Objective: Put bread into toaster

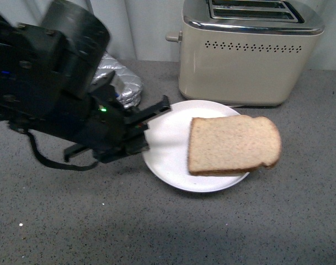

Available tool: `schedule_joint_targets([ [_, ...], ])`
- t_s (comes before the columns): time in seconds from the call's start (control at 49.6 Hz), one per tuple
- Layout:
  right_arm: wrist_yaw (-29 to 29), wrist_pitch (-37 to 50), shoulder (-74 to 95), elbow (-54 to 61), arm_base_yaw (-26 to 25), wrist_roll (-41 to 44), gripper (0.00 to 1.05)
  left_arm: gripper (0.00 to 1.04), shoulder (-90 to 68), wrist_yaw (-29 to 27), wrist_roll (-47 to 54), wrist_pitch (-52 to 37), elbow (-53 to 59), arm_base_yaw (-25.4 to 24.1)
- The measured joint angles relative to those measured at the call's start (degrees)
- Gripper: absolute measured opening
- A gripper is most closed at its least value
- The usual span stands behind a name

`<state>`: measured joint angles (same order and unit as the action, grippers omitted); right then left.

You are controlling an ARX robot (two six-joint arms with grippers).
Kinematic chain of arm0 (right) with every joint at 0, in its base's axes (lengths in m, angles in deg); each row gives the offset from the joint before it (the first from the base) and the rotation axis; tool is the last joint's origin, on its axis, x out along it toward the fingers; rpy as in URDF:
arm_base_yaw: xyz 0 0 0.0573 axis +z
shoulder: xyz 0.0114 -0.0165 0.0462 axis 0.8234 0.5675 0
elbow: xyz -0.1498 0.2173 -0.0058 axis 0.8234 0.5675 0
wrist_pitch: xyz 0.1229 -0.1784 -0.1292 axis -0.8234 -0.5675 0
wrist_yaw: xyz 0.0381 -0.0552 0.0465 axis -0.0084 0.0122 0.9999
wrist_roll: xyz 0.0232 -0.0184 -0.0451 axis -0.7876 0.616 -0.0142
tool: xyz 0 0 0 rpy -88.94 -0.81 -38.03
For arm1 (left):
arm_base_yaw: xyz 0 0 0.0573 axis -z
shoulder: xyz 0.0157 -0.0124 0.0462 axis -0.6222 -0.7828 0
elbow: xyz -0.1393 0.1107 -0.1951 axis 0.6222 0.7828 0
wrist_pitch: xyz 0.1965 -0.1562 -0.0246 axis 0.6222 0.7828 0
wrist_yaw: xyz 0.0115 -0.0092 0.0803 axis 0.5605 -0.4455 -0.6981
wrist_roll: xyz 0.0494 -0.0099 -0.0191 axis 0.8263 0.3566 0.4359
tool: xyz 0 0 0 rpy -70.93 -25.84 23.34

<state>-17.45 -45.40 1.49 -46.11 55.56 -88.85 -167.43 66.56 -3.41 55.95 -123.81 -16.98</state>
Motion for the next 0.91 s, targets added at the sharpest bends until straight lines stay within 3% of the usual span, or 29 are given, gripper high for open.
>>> schedule_joint_targets([
  [0.242, 0.0, 0.0, 0.0, 0.0, 0.0, 0.0, 0.95, 0.03, -8.1, -1.7, -6.0, 1.6, -9.6, 5.9],
  [0.504, 0.0, 0.0, 0.0, 0.0, 0.0, 0.0, 0.95, 0.05, -11.6, -3.4, -8.2, 4.9, -14.8, 7.1],
  [0.726, 0.0, 0.0, 0.0, 0.0, 0.0, 0.0, 0.95, 0.5, -6.6, -12.0, -10.5, -6.0, -8.5, 7.1],
  [0.767, 0.0, 0.0, 0.0, 0.0, 0.0, 0.0, 0.95, 0.57, -4.2, -15.4, -9.2, -8.2, -6.2, 7.3],
  [0.908, 0.0, 0.0, 0.0, 0.0, 0.0, 0.0, 0.95, 0.88, 7.9, -35.1, -1.5, -18.7, 7.2, 8.3],
])
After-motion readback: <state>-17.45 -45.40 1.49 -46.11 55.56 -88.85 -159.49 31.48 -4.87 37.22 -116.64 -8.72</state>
